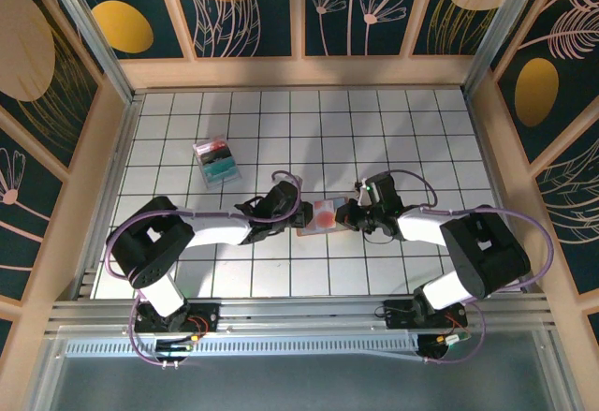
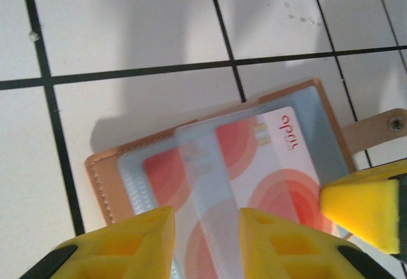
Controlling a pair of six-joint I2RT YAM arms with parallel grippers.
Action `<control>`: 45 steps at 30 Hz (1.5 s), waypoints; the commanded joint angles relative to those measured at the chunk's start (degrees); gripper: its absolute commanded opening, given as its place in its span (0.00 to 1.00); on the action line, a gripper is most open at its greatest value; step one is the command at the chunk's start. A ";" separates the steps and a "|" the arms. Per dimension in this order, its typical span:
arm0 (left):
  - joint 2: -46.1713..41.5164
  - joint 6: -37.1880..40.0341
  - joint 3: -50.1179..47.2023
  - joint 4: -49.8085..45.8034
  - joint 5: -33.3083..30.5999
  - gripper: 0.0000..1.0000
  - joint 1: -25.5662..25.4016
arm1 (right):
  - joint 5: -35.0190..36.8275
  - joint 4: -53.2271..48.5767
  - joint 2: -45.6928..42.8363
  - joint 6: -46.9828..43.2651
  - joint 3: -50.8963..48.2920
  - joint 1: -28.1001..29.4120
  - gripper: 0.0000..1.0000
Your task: Take the credit cards out of the card holder
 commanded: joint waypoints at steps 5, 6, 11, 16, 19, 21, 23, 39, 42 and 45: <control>3.14 2.01 2.01 0.93 4.26 0.32 -0.19 | 0.96 -1.88 -1.57 -0.91 1.22 0.44 0.00; 3.75 2.17 2.20 1.14 4.78 0.33 -0.13 | 0.87 -1.85 -1.58 -0.92 1.23 0.44 0.00; 6.79 2.61 3.39 0.61 5.86 0.31 -0.17 | -0.41 -0.67 -1.57 -0.78 1.10 0.44 0.00; 7.98 2.52 3.36 -0.75 6.01 0.29 -0.15 | -3.85 4.87 -1.61 0.77 -0.23 0.28 0.05; 7.84 2.38 2.65 -1.39 5.70 0.24 -0.17 | -5.23 8.01 -1.57 1.72 -1.00 0.04 0.07; 7.78 2.38 2.20 -1.50 5.59 0.21 -0.14 | -5.54 9.19 -1.56 1.95 -1.24 -0.04 0.09; 7.84 2.18 1.87 -1.42 5.61 0.20 -0.13 | -5.68 10.44 -1.51 2.23 -1.57 -0.03 0.11; 7.93 1.45 1.27 -0.73 5.09 0.18 -0.13 | -7.69 19.78 0.78 6.00 -3.33 -0.34 0.00; 7.49 1.19 0.84 -1.23 3.82 0.19 -0.19 | -6.38 17.51 -0.53 5.29 -3.55 -1.03 0.00; 7.23 1.23 0.53 -1.96 2.77 0.18 -0.15 | -3.73 12.58 -2.82 3.65 -3.43 -1.77 0.00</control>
